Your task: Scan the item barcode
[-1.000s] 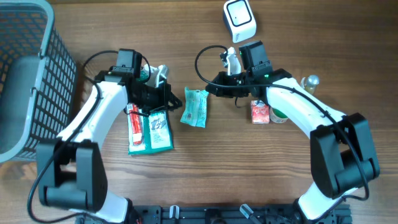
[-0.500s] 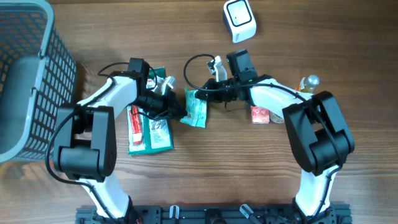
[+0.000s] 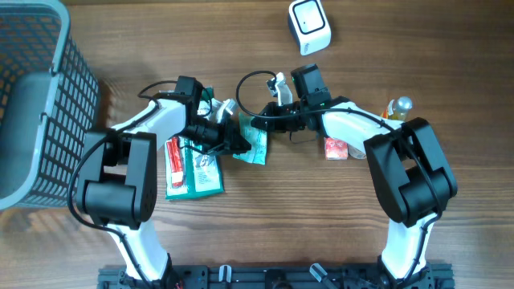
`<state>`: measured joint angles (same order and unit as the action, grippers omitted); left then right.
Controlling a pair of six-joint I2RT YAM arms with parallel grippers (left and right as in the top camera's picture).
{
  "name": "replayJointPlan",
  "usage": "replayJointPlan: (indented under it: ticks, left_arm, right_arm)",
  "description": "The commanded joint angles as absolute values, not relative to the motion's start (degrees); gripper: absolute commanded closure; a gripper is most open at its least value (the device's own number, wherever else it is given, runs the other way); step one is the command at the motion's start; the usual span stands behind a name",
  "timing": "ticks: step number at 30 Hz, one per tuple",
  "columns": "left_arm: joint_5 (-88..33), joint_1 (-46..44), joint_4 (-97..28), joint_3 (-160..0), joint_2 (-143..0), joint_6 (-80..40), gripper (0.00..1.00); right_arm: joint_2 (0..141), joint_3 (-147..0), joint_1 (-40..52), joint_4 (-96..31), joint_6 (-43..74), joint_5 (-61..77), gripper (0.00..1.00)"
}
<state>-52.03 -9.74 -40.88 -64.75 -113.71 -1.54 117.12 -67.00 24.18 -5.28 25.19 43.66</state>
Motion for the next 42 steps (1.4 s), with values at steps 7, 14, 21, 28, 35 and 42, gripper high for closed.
replayJointPlan:
  ticks: [7,14,21,28,35,42]
  left_arm:
    - [-36.7,-9.0,-43.4,-62.8,-119.2,-3.5,0.96]
    - [-30.6,-9.0,-47.4,-63.0,-118.6,-5.5,0.96]
    - [-31.6,-9.0,-51.0,-72.4,-101.2,-8.2,0.96]
    - [-35.4,-11.3,-43.2,-72.3,-105.6,-9.5,0.96]
    - [-39.2,-11.4,-35.0,-72.3,-114.3,-9.9,0.96]
    - [-38.9,-11.5,-34.9,-72.3,-116.4,-9.9,0.96]
  right_arm:
    - [121.6,-67.5,24.3,-7.3,27.6,31.1,0.96]
    - [123.2,-67.4,24.3,-7.3,27.6,28.8,0.96]
    - [114.2,-67.8,24.3,-5.9,27.1,40.0,0.78]
    - [109.4,-67.8,24.3,-23.3,28.2,42.5,0.96]
    - [109.6,-62.6,24.6,-19.7,27.2,42.5,0.96]
    - [111.5,-62.2,28.2,-15.5,28.7,38.8,0.96]
